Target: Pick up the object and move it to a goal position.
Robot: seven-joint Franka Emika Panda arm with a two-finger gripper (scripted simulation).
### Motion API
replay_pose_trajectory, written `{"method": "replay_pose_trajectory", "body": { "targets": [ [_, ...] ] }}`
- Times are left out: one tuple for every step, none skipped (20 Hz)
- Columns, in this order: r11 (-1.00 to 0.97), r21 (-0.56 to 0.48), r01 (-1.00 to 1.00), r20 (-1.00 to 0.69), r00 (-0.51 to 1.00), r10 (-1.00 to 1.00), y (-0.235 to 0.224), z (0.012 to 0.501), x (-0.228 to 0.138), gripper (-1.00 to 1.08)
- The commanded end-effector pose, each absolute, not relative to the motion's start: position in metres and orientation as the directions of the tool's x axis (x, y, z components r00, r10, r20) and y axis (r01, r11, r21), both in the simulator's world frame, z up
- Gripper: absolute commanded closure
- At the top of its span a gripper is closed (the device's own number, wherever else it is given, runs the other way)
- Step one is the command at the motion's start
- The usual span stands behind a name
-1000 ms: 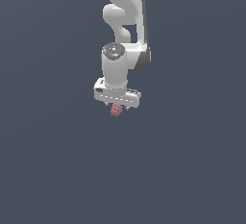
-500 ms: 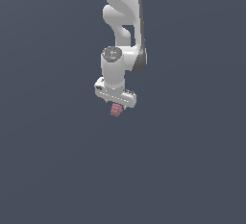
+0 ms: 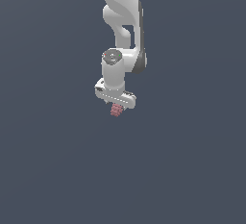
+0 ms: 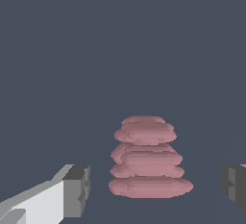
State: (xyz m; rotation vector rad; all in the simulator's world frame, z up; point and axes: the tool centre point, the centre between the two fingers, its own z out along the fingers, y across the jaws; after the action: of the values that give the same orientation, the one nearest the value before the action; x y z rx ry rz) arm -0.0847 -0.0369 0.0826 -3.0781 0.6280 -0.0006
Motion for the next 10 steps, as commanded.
{"method": "replay_pose_trajectory", "body": {
  "targets": [
    [-0.920, 0.000, -0.393, 0.000, 0.920, -0.393, -0.037, 0.073, -0.086, -0.92],
    [-0.919, 0.000, -0.394, 0.000, 0.919, -0.394, -0.037, 0.068, -0.086, -0.92],
    [-0.919, 0.000, -0.394, 0.000, 0.919, -0.394, -0.037, 0.063, -0.086, -0.92],
    [-0.919, 0.000, -0.394, 0.000, 0.919, -0.394, -0.037, 0.058, -0.086, -0.92],
    [-0.919, 0.000, -0.394, 0.000, 0.919, -0.394, -0.037, 0.054, -0.086, -0.92],
    [-0.919, 0.000, -0.395, 0.000, 0.919, -0.395, -0.037, 0.051, -0.086, -0.92],
    [-0.919, 0.000, -0.395, 0.000, 0.919, -0.395, -0.037, 0.048, -0.086, -0.92],
    [-0.919, 0.000, -0.395, 0.000, 0.919, -0.395, -0.037, 0.045, -0.086, -0.92],
    [-0.918, 0.000, -0.396, 0.000, 0.918, -0.396, -0.037, 0.044, -0.086, -0.92],
    [-0.918, 0.000, -0.396, 0.000, 0.918, -0.396, -0.037, 0.042, -0.086, -0.92]
  ]
}}
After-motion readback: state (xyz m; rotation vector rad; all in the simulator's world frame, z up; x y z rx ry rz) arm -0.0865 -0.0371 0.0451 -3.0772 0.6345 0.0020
